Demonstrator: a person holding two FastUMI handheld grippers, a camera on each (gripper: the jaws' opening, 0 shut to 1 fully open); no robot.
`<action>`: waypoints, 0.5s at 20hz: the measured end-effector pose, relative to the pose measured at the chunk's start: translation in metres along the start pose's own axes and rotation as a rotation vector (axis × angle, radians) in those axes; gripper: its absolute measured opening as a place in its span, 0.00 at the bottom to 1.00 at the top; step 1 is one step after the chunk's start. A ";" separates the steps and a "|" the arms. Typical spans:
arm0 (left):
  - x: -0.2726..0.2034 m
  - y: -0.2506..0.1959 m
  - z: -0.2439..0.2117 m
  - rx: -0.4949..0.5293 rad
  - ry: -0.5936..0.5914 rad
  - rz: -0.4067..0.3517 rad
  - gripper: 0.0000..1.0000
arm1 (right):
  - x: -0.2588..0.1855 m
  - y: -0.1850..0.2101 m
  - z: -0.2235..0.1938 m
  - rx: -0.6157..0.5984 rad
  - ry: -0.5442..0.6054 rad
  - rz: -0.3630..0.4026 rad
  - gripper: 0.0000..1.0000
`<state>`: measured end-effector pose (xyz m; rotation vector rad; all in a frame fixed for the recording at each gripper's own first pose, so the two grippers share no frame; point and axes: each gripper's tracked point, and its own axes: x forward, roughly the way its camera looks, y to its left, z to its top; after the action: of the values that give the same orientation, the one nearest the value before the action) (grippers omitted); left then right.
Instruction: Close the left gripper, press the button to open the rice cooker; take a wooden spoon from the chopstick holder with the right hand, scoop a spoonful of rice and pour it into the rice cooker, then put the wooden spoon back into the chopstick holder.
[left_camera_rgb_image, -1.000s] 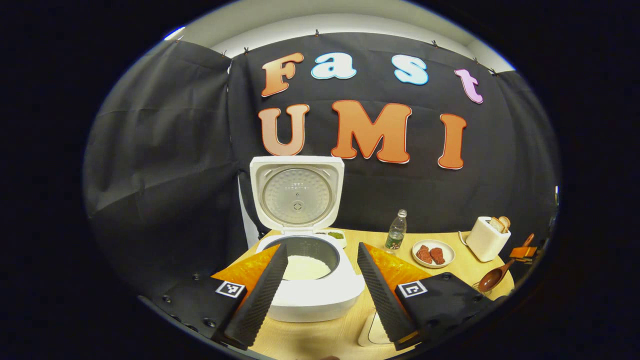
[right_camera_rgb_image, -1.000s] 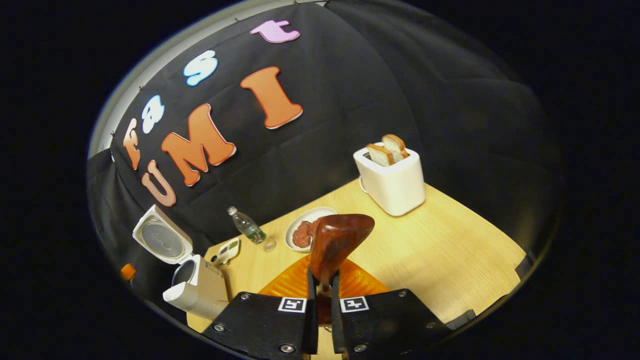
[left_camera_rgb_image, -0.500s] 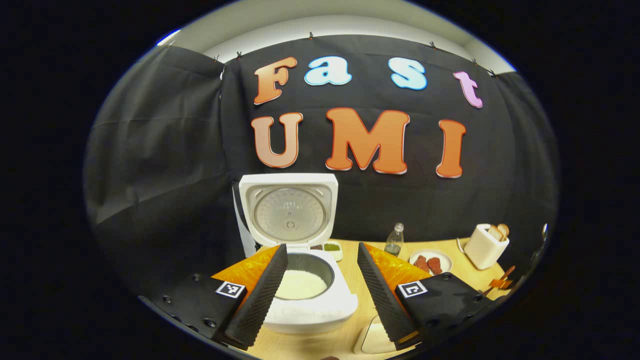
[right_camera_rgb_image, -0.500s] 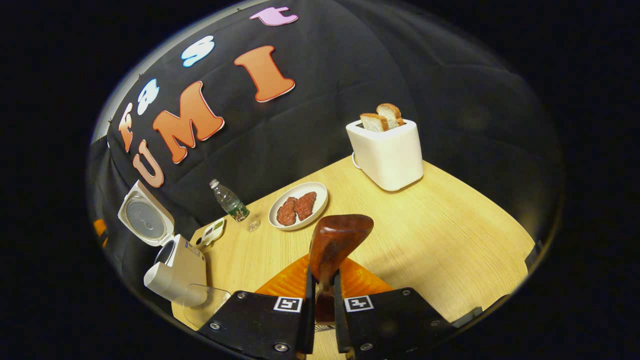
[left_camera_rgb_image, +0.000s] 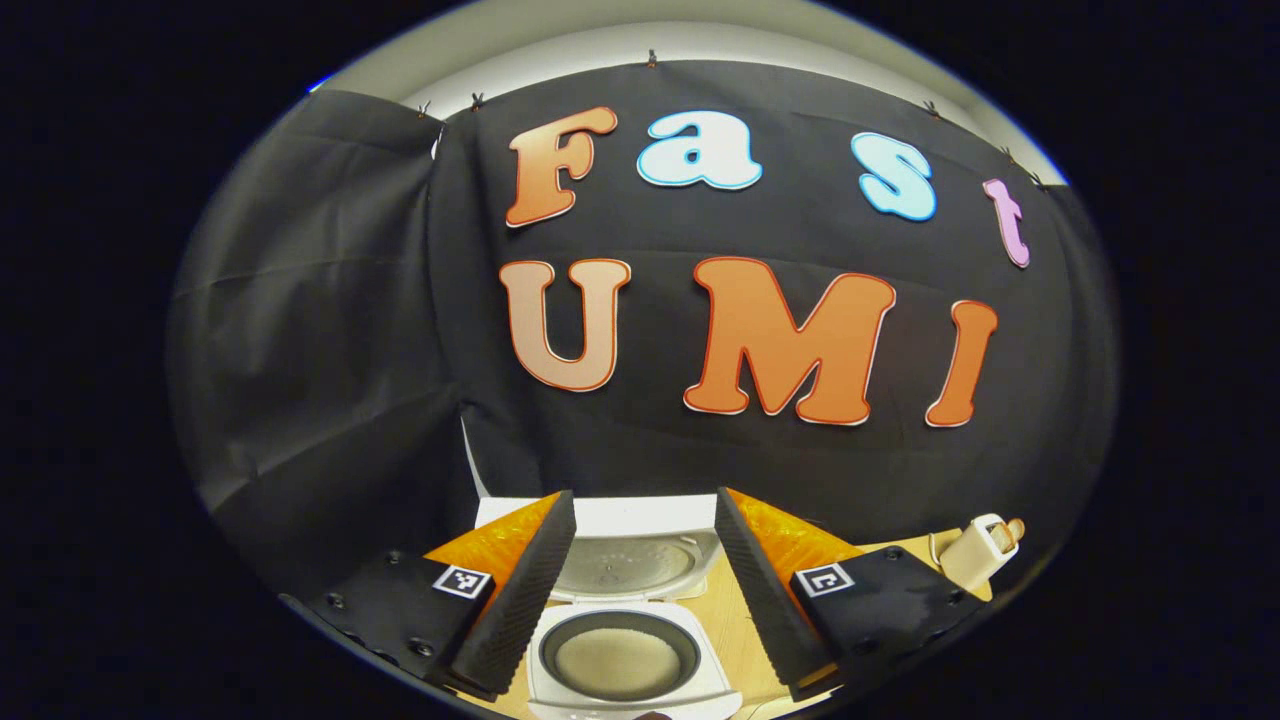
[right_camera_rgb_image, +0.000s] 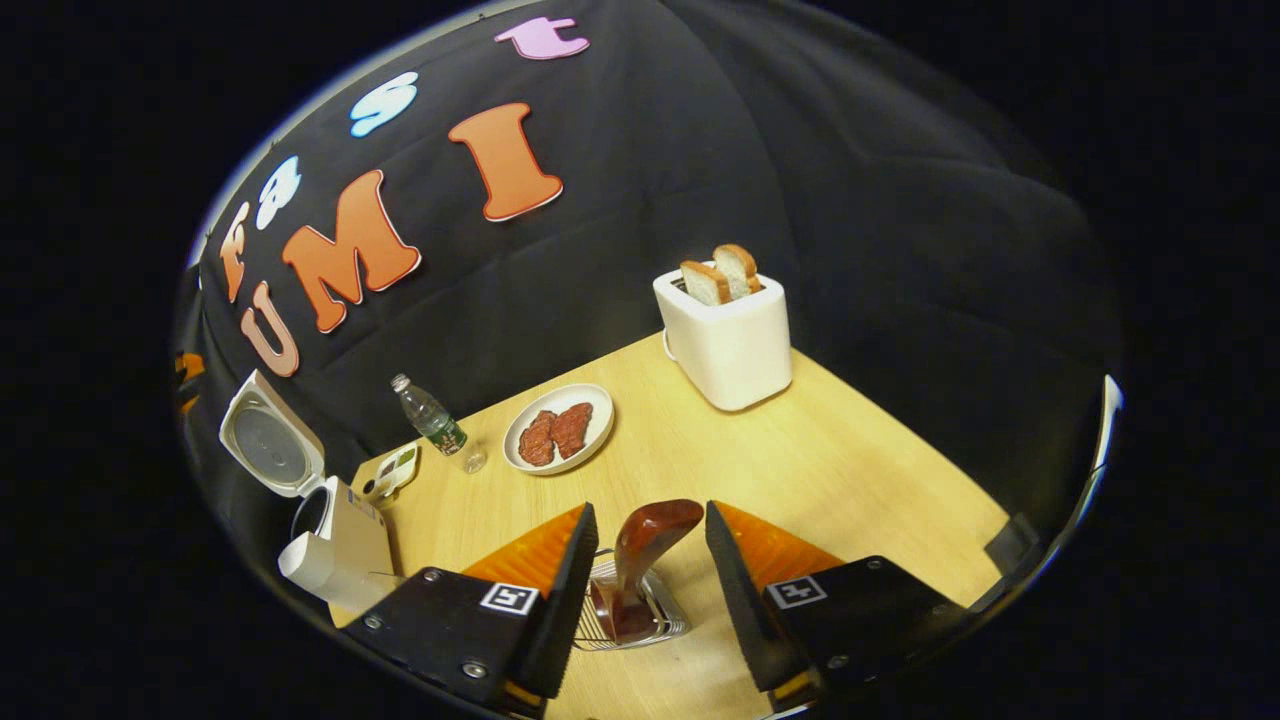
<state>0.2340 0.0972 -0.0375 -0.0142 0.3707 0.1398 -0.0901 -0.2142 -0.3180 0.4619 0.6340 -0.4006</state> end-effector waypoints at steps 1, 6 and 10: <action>0.018 0.003 -0.003 0.003 0.034 0.001 0.95 | -0.009 0.001 0.010 -0.016 -0.019 -0.010 0.72; 0.098 0.026 -0.024 -0.070 0.191 0.031 0.95 | -0.054 0.014 0.040 -0.045 -0.102 -0.041 0.83; 0.122 0.033 -0.046 -0.017 0.330 0.082 0.99 | -0.077 0.017 0.055 -0.103 -0.162 -0.081 0.83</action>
<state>0.3251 0.1441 -0.1241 -0.0392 0.7000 0.2226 -0.1122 -0.2125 -0.2244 0.3030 0.5143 -0.4750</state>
